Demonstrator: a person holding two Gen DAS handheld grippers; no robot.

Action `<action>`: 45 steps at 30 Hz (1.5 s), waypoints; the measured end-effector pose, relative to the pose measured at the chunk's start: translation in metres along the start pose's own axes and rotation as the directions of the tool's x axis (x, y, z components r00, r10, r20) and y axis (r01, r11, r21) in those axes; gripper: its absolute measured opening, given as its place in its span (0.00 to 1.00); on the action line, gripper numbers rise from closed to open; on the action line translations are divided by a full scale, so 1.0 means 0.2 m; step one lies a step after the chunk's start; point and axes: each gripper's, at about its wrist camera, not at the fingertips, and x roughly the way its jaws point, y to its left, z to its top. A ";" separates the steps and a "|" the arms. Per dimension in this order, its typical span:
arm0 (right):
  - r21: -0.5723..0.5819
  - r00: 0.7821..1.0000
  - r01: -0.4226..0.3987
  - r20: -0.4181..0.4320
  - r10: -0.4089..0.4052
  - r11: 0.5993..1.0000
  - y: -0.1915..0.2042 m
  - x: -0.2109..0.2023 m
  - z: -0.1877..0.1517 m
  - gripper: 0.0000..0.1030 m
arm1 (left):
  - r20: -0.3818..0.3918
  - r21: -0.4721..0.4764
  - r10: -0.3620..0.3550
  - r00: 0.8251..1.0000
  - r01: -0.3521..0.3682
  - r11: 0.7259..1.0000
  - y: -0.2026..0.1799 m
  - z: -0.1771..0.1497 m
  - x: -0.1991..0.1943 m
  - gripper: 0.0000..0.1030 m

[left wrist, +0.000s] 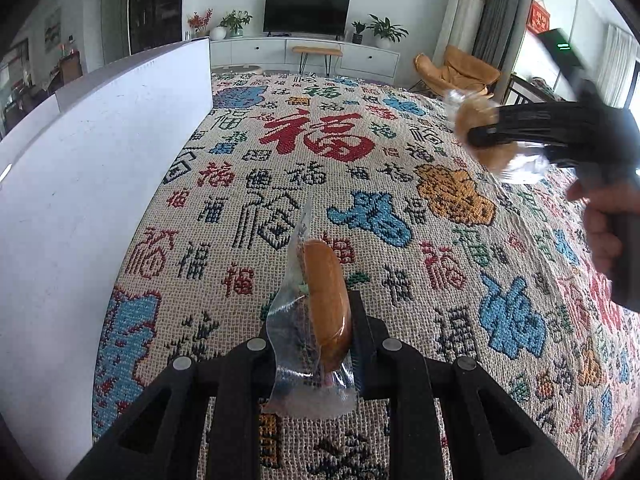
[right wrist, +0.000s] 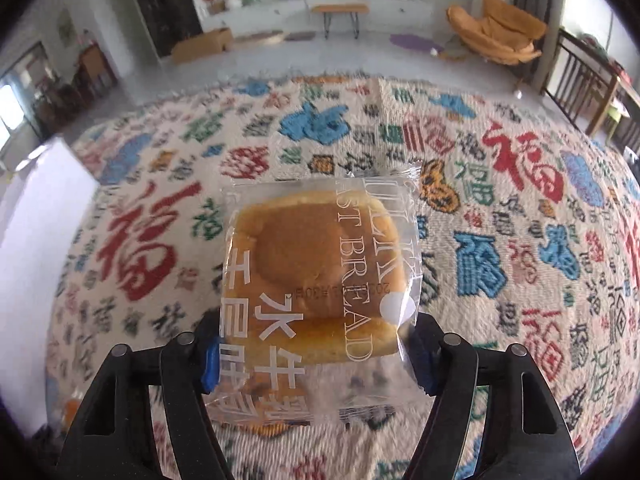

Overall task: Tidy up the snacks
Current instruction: 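Grasp the toast bread bag with the right gripper while the left gripper holds the orange snack, then carry both snacks over the white box and open both grippers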

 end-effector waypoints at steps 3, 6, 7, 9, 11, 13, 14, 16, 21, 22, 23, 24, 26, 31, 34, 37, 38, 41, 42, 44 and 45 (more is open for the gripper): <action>-0.061 0.997 -0.065 0.047 0.068 0.996 -0.01 -0.20 -0.11 0.71 | 0.000 0.017 0.018 1.000 -0.018 1.000 -0.02 0.00 0.00 0.20; -0.127 0.995 -0.076 0.048 0.083 0.989 0.01 -0.34 -0.20 0.71 | -0.006 0.012 0.004 1.000 -0.004 1.000 -0.02 -0.01 -0.02 0.20; -0.154 0.996 -0.071 0.049 0.079 0.986 0.03 -0.39 -0.22 0.71 | -0.011 0.001 -0.017 1.000 0.017 1.000 -0.02 -0.01 -0.03 0.20; -0.186 0.995 -0.070 0.057 0.082 0.980 0.06 -0.49 -0.25 0.71 | 0.000 -0.041 -0.062 0.998 0.062 0.997 -0.01 -0.01 -0.10 0.20; -0.201 0.993 -0.083 0.068 0.099 0.976 0.09 -0.57 -0.24 0.71 | 0.024 -0.099 -0.124 0.992 0.126 0.987 0.01 0.01 -0.21 0.20; -0.214 0.986 -0.118 0.087 0.139 0.970 0.16 -0.67 -0.19 0.71 | 0.064 -0.156 -0.198 0.978 0.206 0.966 0.06 0.07 -0.37 0.20; -0.221 0.981 -0.141 0.097 0.166 0.965 0.21 -0.72 -0.17 0.71 | 0.094 -0.169 -0.224 0.970 0.237 0.957 0.10 0.11 -0.48 0.20; -0.243 0.963 -0.206 0.121 0.240 0.948 0.38 -0.83 -0.10 0.71 | 0.151 -0.156 -0.217 0.964 0.241 0.958 0.18 0.19 -0.69 0.20; -0.319 0.881 -0.407 0.111 0.461 0.856 0.93 -1.03 -0.02 0.71 | 0.209 -0.201 0.006 0.978 0.038 0.979 0.61 0.29 -1.08 0.21; -0.326 0.858 -0.455 0.089 0.505 0.829 1.07 -1.03 -0.01 0.72 | 0.200 -0.216 0.073 0.977 -0.028 0.976 0.70 0.29 -1.11 0.23; -0.331 0.843 -0.484 0.074 0.533 0.811 1.18 -1.03 -0.01 0.74 | 0.177 -0.230 0.152 0.972 -0.109 0.967 0.79 0.27 -1.13 0.34; -0.337 0.823 -0.514 0.064 0.564 0.789 1.30 -1.02 -0.02 0.74 | 0.157 -0.239 0.207 0.966 -0.167 0.957 0.87 0.26 -1.15 0.61; -0.338 0.799 -0.561 0.021 0.601 0.756 1.48 -0.96 -0.05 0.76 | 0.123 -0.247 0.315 0.941 -0.279 0.928 1.01 0.21 -1.17 0.88; -0.331 0.818 -0.562 -0.084 0.569 0.758 1.74 -0.82 -0.09 0.77 | 0.082 -0.231 0.435 0.897 -0.407 0.884 1.12 0.11 -1.21 0.89; -0.388 0.837 -0.522 -0.062 0.543 0.759 1.76 -0.85 -0.12 0.77 | 0.089 -0.229 0.545 0.834 -0.515 0.826 1.06 0.08 -1.22 0.91; -0.443 0.862 -0.467 -0.034 0.507 0.765 1.76 -0.87 -0.13 0.77 | 0.092 -0.296 0.542 0.835 -0.497 0.816 1.06 0.04 -1.24 0.95; -0.459 0.870 -0.447 -0.021 0.493 0.768 1.77 -0.90 -0.15 0.77 | 0.076 -0.322 0.551 0.831 -0.503 0.802 1.06 0.03 -1.25 1.00; -0.492 0.884 -0.408 -0.004 0.467 0.769 1.76 -0.89 -0.17 0.77 | 0.076 -0.283 0.631 0.772 -0.590 0.756 1.04 0.01 -1.23 1.00; -0.500 0.889 -0.398 -0.004 0.457 0.769 1.76 -0.88 -0.17 0.77 | 0.065 -0.251 0.673 0.737 -0.641 0.726 1.03 0.01 -1.21 1.00; -0.514 0.903 -0.376 -0.016 0.430 0.771 1.76 -0.84 -0.20 0.77 | 0.028 -0.203 0.702 0.712 -0.684 0.701 1.02 0.01 -1.16 1.00; -0.519 0.908 -0.368 -0.022 0.418 0.772 1.76 -0.83 -0.22 0.77 | 0.016 -0.198 0.690 0.724 -0.674 0.711 1.02 0.00 -1.16 1.00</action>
